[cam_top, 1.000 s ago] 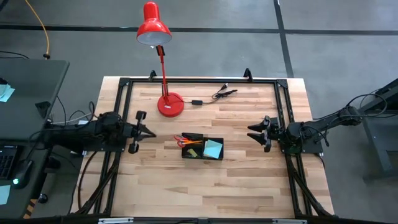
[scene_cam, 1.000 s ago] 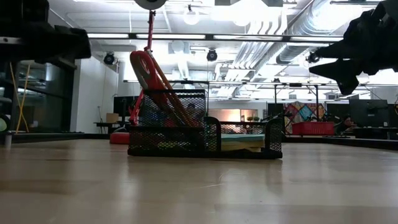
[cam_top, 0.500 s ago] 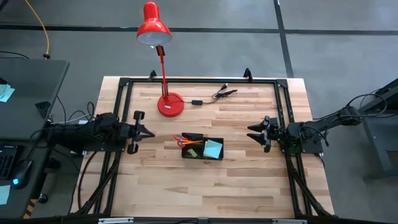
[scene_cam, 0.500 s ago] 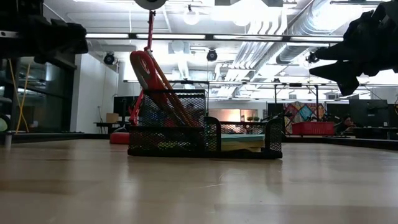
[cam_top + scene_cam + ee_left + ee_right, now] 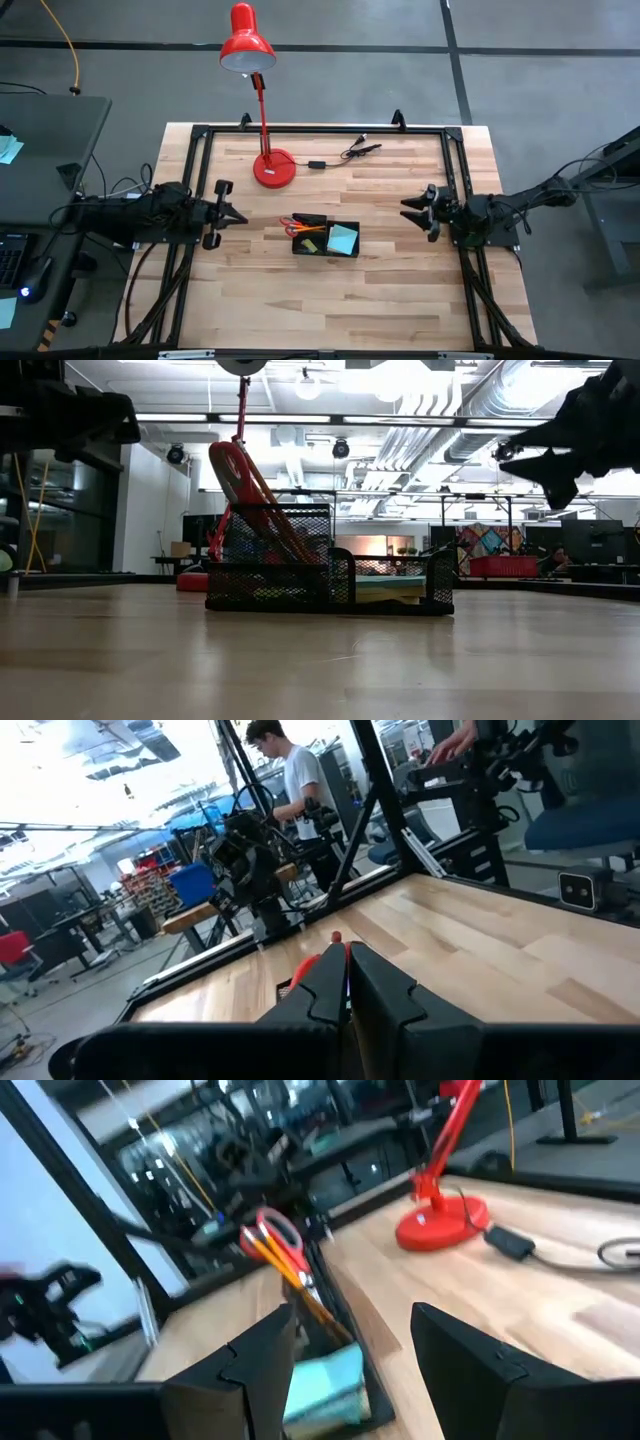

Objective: Pick and place office supplies into organizer
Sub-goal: Return to Home Position

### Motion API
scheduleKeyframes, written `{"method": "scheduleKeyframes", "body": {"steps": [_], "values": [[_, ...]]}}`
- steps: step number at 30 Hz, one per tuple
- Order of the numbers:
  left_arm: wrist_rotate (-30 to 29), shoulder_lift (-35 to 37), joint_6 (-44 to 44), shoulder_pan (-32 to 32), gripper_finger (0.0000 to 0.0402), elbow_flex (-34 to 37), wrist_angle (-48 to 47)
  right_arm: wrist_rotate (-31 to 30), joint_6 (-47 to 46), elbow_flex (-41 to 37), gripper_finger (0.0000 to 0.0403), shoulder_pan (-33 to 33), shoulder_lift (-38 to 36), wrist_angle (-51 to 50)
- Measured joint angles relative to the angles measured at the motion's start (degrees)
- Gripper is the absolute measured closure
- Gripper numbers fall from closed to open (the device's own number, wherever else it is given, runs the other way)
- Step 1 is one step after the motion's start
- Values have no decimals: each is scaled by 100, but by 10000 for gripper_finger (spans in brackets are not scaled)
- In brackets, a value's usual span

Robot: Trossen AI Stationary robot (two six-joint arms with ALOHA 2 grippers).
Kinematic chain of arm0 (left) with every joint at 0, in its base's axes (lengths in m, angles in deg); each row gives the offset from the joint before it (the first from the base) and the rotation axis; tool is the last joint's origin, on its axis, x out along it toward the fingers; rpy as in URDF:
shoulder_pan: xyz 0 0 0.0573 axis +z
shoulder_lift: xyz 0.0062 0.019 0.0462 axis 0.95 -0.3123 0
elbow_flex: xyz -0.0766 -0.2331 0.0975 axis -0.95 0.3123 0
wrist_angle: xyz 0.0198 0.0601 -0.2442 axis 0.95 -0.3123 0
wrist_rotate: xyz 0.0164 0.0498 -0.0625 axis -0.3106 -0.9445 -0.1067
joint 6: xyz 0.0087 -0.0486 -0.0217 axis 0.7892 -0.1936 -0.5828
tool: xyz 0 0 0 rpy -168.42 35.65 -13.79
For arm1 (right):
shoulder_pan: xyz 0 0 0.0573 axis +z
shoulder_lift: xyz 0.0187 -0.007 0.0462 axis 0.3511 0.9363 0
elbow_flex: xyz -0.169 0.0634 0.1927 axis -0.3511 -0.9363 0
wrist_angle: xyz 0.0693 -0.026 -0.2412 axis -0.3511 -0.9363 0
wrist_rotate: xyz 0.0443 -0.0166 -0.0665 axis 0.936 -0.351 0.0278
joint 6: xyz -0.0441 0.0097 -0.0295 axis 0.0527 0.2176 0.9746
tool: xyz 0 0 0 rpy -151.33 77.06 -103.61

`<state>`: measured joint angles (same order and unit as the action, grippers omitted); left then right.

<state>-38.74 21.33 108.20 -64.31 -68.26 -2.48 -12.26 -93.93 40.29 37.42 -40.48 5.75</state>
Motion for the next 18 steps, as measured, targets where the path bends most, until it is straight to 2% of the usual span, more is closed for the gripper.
{"method": "scheduleKeyframes", "body": {"steps": [5,18], "values": [[2,0,0,0,394,0,1,11,0,-2,210,-95,-631,24],[0,-2,0,0,394,0,1,32,-2,-2,210,-114,-608,79]]}}
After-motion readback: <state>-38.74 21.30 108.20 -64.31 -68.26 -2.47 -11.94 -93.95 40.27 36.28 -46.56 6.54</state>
